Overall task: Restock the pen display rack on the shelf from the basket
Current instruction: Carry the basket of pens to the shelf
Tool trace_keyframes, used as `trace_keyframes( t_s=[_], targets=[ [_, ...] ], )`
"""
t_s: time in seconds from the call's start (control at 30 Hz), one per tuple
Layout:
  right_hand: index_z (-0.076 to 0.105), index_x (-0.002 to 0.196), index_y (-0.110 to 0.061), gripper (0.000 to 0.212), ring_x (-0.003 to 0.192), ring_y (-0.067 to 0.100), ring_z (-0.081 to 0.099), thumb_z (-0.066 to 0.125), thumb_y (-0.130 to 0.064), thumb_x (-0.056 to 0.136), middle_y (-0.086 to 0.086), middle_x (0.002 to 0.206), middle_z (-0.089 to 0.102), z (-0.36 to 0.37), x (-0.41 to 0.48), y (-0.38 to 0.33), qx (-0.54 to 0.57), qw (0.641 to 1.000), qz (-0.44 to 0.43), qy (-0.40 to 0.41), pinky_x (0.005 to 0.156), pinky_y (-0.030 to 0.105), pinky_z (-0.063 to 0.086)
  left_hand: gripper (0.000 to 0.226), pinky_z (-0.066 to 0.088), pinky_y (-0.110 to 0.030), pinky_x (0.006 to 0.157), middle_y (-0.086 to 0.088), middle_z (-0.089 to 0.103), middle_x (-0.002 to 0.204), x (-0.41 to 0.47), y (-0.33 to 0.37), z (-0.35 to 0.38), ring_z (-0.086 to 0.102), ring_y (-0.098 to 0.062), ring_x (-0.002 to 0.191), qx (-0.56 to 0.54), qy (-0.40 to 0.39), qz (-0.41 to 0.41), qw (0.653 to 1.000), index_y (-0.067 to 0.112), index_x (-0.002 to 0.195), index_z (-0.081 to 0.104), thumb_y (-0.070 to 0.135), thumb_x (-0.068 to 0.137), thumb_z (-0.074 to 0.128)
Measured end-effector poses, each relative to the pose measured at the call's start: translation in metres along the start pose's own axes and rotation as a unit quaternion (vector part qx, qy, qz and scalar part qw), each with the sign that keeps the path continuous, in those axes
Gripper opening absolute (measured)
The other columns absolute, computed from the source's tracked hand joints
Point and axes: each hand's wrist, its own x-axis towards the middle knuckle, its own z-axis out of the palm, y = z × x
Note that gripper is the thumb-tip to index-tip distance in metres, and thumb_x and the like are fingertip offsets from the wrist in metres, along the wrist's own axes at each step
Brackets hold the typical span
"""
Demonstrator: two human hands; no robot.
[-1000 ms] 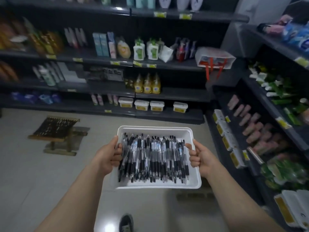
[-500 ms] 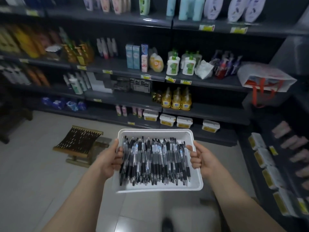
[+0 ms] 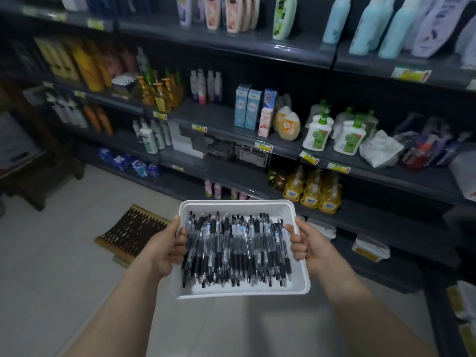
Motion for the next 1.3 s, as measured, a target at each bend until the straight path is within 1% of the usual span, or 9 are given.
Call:
trace_keyframes(
  t_s=[0.17, 0.3, 0.4, 0.5, 0.6, 0.77, 0.97, 1.13, 1.3],
  targets=[
    [0.061, 0.087, -0.013, 0.029, 0.032, 0.003, 0.028, 0.055, -0.041, 0.092, -0.007, 0.047, 0.040, 0.038, 0.060, -0.031, -0.009, 0.999, 0.029, -0.022, 0.028, 0.014, 0.021, 0.046, 0.015, -0.013, 0.031, 0.009, 0.030, 0.048, 0.047, 0.037, -0.012, 0.020, -0.005, 0.034, -0.031, 0.018, -0.021, 0.999, 0.020, 0.067, 0.045, 0.054, 0.097, 0.040],
    [0.060, 0.088, -0.013, 0.029, 0.032, 0.003, 0.028, 0.052, -0.040, 0.094, -0.008, 0.046, 0.039, 0.072, 0.103, -0.050, -0.005, 0.999, 0.042, -0.027, 0.028, 0.014, 0.021, 0.045, 0.016, -0.013, 0.032, 0.011, 0.031, 0.045, 0.091, 0.072, -0.025, 0.021, -0.004, 0.033, -0.040, 0.024, -0.021, 0.999, 0.020, 0.067, 0.046, 0.053, 0.097, 0.040],
    [0.059, 0.088, -0.013, 0.029, 0.032, 0.003, 0.026, 0.051, -0.040, 0.095, -0.008, 0.045, 0.038, 0.100, 0.134, -0.063, -0.005, 0.999, 0.038, -0.013, 0.029, 0.013, 0.020, 0.045, 0.017, -0.013, 0.031, 0.011, 0.032, 0.045, 0.127, 0.103, -0.037, 0.021, -0.004, 0.033, -0.028, 0.016, -0.031, 0.999, 0.021, 0.067, 0.046, 0.052, 0.098, 0.040],
    [0.055, 0.087, -0.015, 0.030, 0.030, 0.002, 0.026, 0.046, -0.042, 0.097, -0.010, 0.043, 0.036, 0.135, 0.165, -0.072, -0.002, 0.999, 0.033, -0.010, 0.029, 0.013, 0.019, 0.044, 0.016, -0.014, 0.031, 0.011, 0.032, 0.044, 0.164, 0.143, -0.052, 0.021, -0.004, 0.033, -0.002, 0.006, -0.029, 1.000, 0.021, 0.068, 0.045, 0.052, 0.098, 0.039],
    [0.056, 0.089, -0.014, 0.029, 0.032, 0.003, 0.027, 0.048, -0.041, 0.096, -0.008, 0.044, 0.039, 0.169, 0.194, -0.078, 0.028, 0.999, 0.014, 0.017, 0.030, 0.014, 0.020, 0.044, 0.013, -0.013, 0.030, 0.011, 0.032, 0.042, 0.199, 0.189, -0.066, 0.020, -0.003, 0.032, 0.024, -0.004, -0.037, 0.999, 0.022, 0.068, 0.043, 0.053, 0.098, 0.039],
    [0.056, 0.083, -0.013, 0.029, 0.032, 0.004, 0.026, 0.049, -0.039, 0.096, -0.007, 0.045, 0.040, 0.210, 0.229, -0.088, 0.080, 0.996, -0.006, 0.041, 0.031, 0.014, 0.018, 0.044, 0.012, -0.013, 0.029, 0.010, 0.032, 0.041, 0.254, 0.250, -0.076, 0.018, -0.003, 0.031, 0.069, -0.025, -0.048, 0.996, 0.022, 0.068, 0.041, 0.055, 0.097, 0.037],
    [0.055, 0.083, -0.014, 0.029, 0.031, 0.003, 0.025, 0.048, -0.039, 0.096, -0.007, 0.043, 0.039, 0.216, 0.269, -0.102, 0.114, 0.990, -0.006, 0.079, 0.030, 0.014, 0.019, 0.044, 0.014, -0.012, 0.029, 0.011, 0.032, 0.043, 0.316, 0.277, -0.063, 0.020, -0.003, 0.031, 0.071, -0.066, -0.090, 0.991, 0.021, 0.067, 0.042, 0.053, 0.098, 0.039],
    [0.056, 0.083, -0.014, 0.029, 0.031, 0.004, 0.024, 0.047, -0.039, 0.096, -0.008, 0.044, 0.038, 0.201, 0.309, -0.111, 0.139, 0.985, 0.003, 0.106, 0.031, 0.014, 0.017, 0.043, 0.016, -0.013, 0.029, 0.011, 0.032, 0.044, 0.373, 0.283, -0.038, 0.021, -0.003, 0.031, 0.101, -0.084, -0.107, 0.986, 0.021, 0.068, 0.043, 0.052, 0.099, 0.037],
    [0.058, 0.089, -0.011, 0.029, 0.033, 0.004, 0.025, 0.049, -0.038, 0.096, -0.007, 0.045, 0.040, 0.177, 0.356, -0.123, 0.155, 0.978, 0.007, 0.138, 0.031, 0.015, 0.019, 0.044, 0.018, -0.017, 0.029, 0.011, 0.029, 0.046, 0.438, 0.278, -0.008, 0.020, -0.005, 0.034, 0.134, -0.095, -0.125, 0.978, 0.021, 0.068, 0.043, 0.053, 0.098, 0.037]
  ],
)
